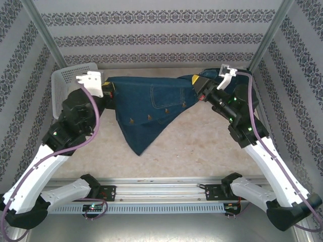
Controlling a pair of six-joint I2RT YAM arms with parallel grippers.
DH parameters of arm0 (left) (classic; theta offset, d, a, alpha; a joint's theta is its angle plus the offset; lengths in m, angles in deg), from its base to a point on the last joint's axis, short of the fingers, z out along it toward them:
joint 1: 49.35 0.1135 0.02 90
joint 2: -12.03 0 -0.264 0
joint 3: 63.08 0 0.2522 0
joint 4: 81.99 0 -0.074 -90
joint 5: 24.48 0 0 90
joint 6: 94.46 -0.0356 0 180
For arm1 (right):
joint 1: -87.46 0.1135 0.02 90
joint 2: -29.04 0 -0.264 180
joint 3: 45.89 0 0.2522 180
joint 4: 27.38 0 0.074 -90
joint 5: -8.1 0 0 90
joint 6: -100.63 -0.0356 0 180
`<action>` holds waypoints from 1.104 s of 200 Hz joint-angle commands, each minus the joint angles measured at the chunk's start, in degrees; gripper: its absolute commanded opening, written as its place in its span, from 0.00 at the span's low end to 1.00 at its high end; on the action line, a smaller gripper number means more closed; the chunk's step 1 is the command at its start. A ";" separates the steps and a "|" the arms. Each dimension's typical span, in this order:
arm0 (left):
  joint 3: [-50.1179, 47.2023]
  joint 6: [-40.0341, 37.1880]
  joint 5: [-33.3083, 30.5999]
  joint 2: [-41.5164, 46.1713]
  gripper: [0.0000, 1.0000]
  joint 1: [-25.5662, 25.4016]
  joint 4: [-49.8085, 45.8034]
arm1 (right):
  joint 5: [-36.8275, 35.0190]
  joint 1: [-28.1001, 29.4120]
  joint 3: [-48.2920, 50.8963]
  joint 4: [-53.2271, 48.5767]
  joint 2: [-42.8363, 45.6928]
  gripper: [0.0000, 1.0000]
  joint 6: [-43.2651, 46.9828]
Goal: Fold and stack the skirts
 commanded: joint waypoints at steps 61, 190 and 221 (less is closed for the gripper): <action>10.93 2.50 -6.16 5.57 0.00 2.49 -7.34 | -17.45 4.10 2.43 7.64 5.09 0.00 8.23; 82.88 5.49 10.49 -76.90 1.00 20.40 -42.03 | -17.16 -8.93 -24.42 -13.99 -44.33 0.98 -1.06; 71.44 8.95 15.18 -72.14 1.00 18.43 -41.94 | -12.68 -10.26 -11.70 -12.02 -38.62 0.98 -1.07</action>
